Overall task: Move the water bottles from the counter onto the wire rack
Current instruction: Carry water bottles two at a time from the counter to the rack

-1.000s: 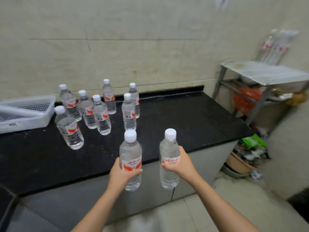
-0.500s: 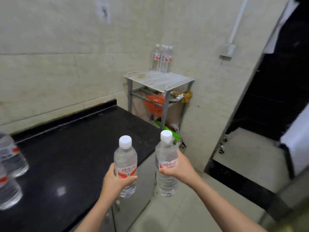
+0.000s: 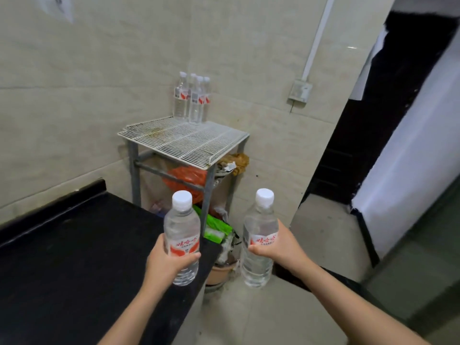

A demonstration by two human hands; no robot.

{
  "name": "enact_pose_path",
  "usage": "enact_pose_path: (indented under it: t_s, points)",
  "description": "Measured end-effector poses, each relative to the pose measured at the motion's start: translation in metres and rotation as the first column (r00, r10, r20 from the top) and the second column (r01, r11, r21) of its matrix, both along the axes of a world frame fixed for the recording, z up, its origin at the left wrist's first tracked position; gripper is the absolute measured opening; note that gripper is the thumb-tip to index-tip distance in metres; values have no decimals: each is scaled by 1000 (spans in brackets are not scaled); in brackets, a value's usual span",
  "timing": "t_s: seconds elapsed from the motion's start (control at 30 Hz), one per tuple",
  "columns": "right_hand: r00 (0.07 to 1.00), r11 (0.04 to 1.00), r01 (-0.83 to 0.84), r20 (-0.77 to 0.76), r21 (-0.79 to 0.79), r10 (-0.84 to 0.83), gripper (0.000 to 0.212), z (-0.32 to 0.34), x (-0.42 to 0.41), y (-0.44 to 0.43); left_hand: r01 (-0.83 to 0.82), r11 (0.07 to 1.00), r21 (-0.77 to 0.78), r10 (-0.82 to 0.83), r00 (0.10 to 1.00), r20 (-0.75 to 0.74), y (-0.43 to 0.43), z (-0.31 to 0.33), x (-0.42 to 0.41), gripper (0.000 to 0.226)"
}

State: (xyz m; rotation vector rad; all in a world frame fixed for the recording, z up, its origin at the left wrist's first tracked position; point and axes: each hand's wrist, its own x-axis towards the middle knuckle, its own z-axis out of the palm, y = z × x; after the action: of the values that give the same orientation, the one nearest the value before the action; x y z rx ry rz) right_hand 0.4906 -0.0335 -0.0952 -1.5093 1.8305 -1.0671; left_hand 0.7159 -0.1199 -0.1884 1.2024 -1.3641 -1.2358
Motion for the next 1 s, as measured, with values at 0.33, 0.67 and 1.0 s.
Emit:
enact_pose_path:
  t_s: [0.33,0.67,1.0]
  points:
    - [997,998,61,-55,-18,-62,37,7,-70,-74,97,994,-51,-100,994,-48,-68,19,-67,73]
    - [997,968,0,72,-252,19,45,43,-190,-188,-18,964,-266,-20,990,-140,-170,103,-187,63]
    - [961,912,-16,246,-409,127,51,50,-289,-293,-267,898,-351,170,944,-283,-253,144,-247,52]
